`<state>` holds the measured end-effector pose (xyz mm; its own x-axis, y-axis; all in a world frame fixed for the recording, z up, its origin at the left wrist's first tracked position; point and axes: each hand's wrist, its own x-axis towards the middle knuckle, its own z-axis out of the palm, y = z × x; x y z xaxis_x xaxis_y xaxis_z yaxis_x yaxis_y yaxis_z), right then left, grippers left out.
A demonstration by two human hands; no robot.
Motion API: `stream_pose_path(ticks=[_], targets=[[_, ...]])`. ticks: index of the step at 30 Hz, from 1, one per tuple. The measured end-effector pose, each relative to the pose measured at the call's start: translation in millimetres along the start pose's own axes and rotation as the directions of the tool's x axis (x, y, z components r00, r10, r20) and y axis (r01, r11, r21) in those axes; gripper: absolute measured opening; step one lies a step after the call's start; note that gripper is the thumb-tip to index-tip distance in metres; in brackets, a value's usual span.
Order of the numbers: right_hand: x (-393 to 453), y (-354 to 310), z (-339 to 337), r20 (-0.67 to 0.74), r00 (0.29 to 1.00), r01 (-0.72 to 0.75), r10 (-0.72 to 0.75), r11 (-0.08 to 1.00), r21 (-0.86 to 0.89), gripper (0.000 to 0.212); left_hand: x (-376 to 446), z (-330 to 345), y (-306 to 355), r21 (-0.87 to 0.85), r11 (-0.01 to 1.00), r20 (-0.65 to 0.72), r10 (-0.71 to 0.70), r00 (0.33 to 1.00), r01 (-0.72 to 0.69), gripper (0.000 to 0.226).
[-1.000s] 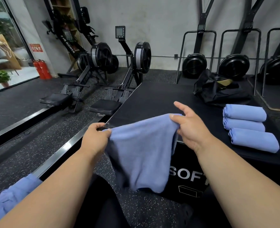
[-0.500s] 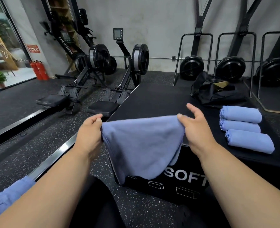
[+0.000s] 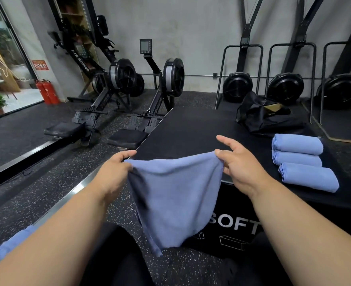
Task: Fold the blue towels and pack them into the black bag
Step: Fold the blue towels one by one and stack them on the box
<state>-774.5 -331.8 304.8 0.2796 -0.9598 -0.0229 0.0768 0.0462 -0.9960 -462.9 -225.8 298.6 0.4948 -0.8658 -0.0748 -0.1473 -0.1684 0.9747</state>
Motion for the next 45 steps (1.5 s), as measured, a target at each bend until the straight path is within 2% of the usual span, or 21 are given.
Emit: stream_pose_path(ticks=[4, 7, 12, 16, 18, 23, 26, 30, 36, 45], targets=[[-2, -4, -5, -0.144, 0.988, 0.056, -0.051, 0.998, 0.028, 0.035, -4, -3, -3, 0.011, 0.999, -0.049, 0.046, 0.998, -0.046, 0.042], [-2, -5, -9, -0.189, 0.977, 0.093, -0.097, 0.995, -0.031, 0.031, -5, -2, 0, -0.04, 0.997, -0.032, 0.068, 0.997, -0.069, 0.047], [0, -3, -14, -0.281, 0.956, 0.089, -0.088, 0.996, -0.01, 0.018, -10, -6, 7, -0.053, 0.991, -0.07, 0.117, 0.991, -0.121, 0.047], [2, -3, -25, -0.364, 0.925, 0.124, -0.106, 0.992, 0.026, 0.018, -22, -2, 17, -0.166, 0.973, -0.068, 0.15, 0.986, -0.159, 0.043], [2, -7, -27, -0.343, 0.936, 0.116, -0.077, 0.989, 0.093, 0.025, -25, -1, 21, -0.249, 0.957, -0.035, 0.148, 0.988, -0.152, 0.044], [1, -14, -23, -0.122, 0.992, 0.062, -0.028, 0.959, 0.278, 0.043, -29, -1, 28, -0.361, 0.917, 0.004, 0.181, 0.983, -0.168, 0.045], [0, -15, -25, -0.174, 0.983, 0.104, -0.06, 0.961, 0.257, 0.045, -32, -2, 31, -0.366, 0.903, -0.038, 0.226, 0.973, -0.224, 0.04], [-3, -23, -29, -0.249, 0.963, 0.176, -0.104, 0.941, 0.29, 0.042, -37, 2, 39, -0.414, 0.884, -0.048, 0.22, 0.974, -0.22, 0.035], [-2, -31, -29, -0.279, 0.948, 0.232, -0.155, 0.934, 0.271, 0.037, -41, 19, 47, -0.375, 0.887, -0.027, 0.28, 0.96, -0.27, 0.037], [27, -40, -40, -0.307, 0.923, 0.301, -0.231, 0.932, 0.202, 0.035, -4, 48, 63, -0.41, 0.885, 0.047, 0.26, 0.965, -0.219, 0.04]])
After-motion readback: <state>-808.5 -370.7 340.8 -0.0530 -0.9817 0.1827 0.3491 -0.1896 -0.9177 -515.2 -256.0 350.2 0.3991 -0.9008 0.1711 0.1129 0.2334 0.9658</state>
